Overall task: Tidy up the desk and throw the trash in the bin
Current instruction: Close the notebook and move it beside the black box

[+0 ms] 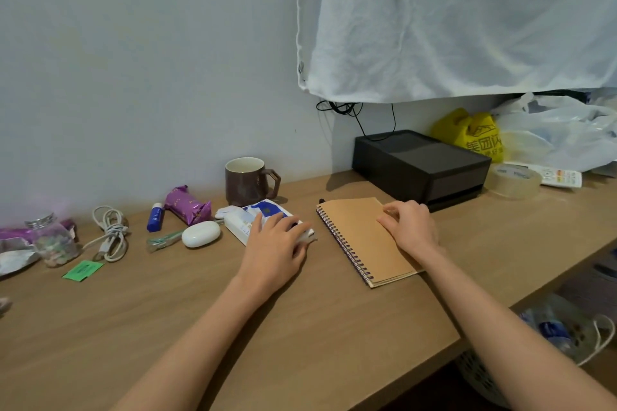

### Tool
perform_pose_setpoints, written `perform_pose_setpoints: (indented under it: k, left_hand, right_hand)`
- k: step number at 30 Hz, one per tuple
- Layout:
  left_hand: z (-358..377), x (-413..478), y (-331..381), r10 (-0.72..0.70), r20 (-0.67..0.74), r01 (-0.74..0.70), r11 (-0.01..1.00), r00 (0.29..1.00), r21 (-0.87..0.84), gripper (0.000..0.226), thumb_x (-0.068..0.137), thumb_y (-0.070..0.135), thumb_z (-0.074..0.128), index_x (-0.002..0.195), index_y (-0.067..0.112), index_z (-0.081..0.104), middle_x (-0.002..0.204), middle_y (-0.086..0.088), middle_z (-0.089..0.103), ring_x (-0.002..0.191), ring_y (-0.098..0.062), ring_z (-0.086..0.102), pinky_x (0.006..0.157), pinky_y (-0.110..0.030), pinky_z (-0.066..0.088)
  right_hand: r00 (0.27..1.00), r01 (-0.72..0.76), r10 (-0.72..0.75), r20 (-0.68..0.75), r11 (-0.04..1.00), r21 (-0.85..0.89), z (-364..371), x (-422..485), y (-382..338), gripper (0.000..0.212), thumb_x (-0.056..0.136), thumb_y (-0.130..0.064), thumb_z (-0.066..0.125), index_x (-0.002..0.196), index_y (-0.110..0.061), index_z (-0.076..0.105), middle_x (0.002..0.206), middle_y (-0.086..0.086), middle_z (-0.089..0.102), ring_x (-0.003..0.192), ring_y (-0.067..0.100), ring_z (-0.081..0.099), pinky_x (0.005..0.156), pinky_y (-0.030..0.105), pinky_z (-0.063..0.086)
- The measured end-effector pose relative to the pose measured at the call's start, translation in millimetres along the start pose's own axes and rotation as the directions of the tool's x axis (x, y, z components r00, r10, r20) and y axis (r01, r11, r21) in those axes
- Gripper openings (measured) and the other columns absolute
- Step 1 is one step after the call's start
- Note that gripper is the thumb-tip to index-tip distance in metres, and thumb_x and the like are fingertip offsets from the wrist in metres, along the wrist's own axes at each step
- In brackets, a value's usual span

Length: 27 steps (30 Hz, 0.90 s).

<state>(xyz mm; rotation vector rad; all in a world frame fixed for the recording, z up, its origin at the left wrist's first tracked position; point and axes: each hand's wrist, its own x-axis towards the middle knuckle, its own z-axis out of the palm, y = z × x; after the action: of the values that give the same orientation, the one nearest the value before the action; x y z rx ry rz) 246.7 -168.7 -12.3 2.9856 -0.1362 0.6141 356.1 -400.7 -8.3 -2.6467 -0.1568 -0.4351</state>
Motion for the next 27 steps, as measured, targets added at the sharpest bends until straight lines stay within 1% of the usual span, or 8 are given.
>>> perform_pose_setpoints:
  k: [2, 4, 6, 9, 12, 15, 20, 27]
  left_hand:
    - [-1.5, -1.3, 1.8, -0.007, -0.001, 0.007, 1.0, 1.0, 0.002, 0.044, 0.094, 0.035, 0.045, 0.138, 0.031, 0.044, 0.144, 0.006, 0.045, 0.136, -0.016, 0.034, 0.116, -0.044, 0.014]
    - [-2.5, -2.7, 3.5, -0.02, -0.006, 0.02, 1.0, 1.0, -0.002, 0.045, 0.094, 0.034, 0.045, 0.139, 0.032, 0.042, 0.144, 0.006, 0.045, 0.135, -0.016, 0.034, 0.116, -0.042, 0.015]
    - [-3.3, -4.3, 4.1, -0.028, -0.013, 0.028, 1.0, 1.0, -0.006, 0.045, 0.094, 0.034, 0.045, 0.139, 0.032, 0.042, 0.143, 0.005, 0.046, 0.134, -0.016, 0.035, 0.116, -0.041, 0.016]
    - [-4.5, -6.3, 3.8, -0.042, -0.01, 0.042, 0.999, 0.999, -0.012, 0.046, 0.095, 0.034, 0.045, 0.141, 0.033, 0.04, 0.145, 0.004, 0.045, 0.134, -0.017, 0.035, 0.116, -0.041, 0.016]
    - [-5.1, -7.8, 4.0, -0.049, -0.01, 0.049, 0.999, 0.999, -0.015, 0.046, 0.096, 0.033, 0.045, 0.142, 0.033, 0.039, 0.145, 0.004, 0.044, 0.135, -0.017, 0.035, 0.116, -0.04, 0.015]
    - [-5.0, -8.5, 2.9, -0.056, -0.004, 0.056, 0.998, 0.998, -0.027, 0.047, 0.095, 0.033, 0.046, 0.142, 0.034, 0.039, 0.146, 0.004, 0.044, 0.136, -0.016, 0.034, 0.117, -0.04, 0.014]
    - [-3.8, -9.1, -1.8, -0.056, -0.007, 0.056, 0.996, 0.998, -0.075, 0.046, 0.095, 0.036, 0.046, 0.141, 0.035, 0.039, 0.145, 0.006, 0.045, 0.135, -0.014, 0.036, 0.117, -0.04, 0.015]
    - [0.3, -8.4, -12.0, -0.04, -0.031, 0.036, 0.992, 0.999, -0.124, 0.046, 0.094, 0.043, 0.046, 0.139, 0.037, 0.041, 0.143, 0.01, 0.047, 0.132, -0.01, 0.04, 0.115, -0.035, 0.024]
  right_hand:
    - [0.996, 0.07, -0.074, -0.039, 0.992, -0.106, 0.3, -0.6, -2.7, 0.031, 0.088, -0.034, 0.064, 0.118, -0.026, 0.066, 0.123, 0.005, 0.06, 0.116, 0.025, 0.048, 0.089, 0.04, 0.045]
    - [0.988, 0.151, -0.152, -0.016, 0.987, -0.044, -3.8, -3.5, -9.1, 0.03, 0.088, -0.023, 0.065, 0.117, -0.03, 0.065, 0.126, 0.003, 0.059, 0.119, 0.023, 0.048, 0.093, 0.039, 0.045]
    - [0.963, 0.242, -0.246, 0.112, 0.969, 0.047, -13.9, -10.5, -17.3, 0.031, 0.089, -0.02, 0.064, 0.117, -0.033, 0.065, 0.129, 0.001, 0.058, 0.123, 0.021, 0.049, 0.099, 0.041, 0.045]
    - [0.868, 0.327, -0.319, 0.381, 0.944, 0.046, -33.4, -38.9, -28.4, 0.04, 0.092, -0.042, 0.055, 0.131, -0.036, 0.053, 0.142, -0.004, 0.048, 0.133, 0.019, 0.041, 0.108, 0.042, 0.038]
    - [0.76, 0.358, -0.231, 0.607, 0.929, -0.095, -40.2, -73.5, -29.8, 0.074, 0.086, -0.068, 0.04, 0.15, -0.039, 0.015, 0.161, -0.008, 0.01, 0.148, 0.028, 0.011, 0.118, 0.048, 0.021]
    - [0.788, 0.371, -0.234, 0.57, 0.919, -0.135, -30.2, -86.8, -22.6, 0.075, 0.087, -0.071, 0.027, 0.15, -0.04, 0.0, 0.161, -0.012, -0.004, 0.149, 0.028, 0.001, 0.12, 0.048, 0.013]
    - [0.807, 0.382, -0.291, 0.513, 0.921, -0.077, -15.4, -68.6, -17.6, 0.061, 0.097, -0.057, 0.021, 0.151, -0.037, 0.003, 0.161, -0.009, 0.001, 0.149, 0.027, 0.003, 0.12, 0.039, 0.007]
    - [0.84, 0.328, -0.263, 0.475, 0.943, -0.058, 19.0, -12.0, -25.3, 0.057, 0.098, -0.055, 0.023, 0.151, -0.038, 0.01, 0.161, -0.008, 0.007, 0.149, 0.027, 0.006, 0.121, 0.042, 0.009]
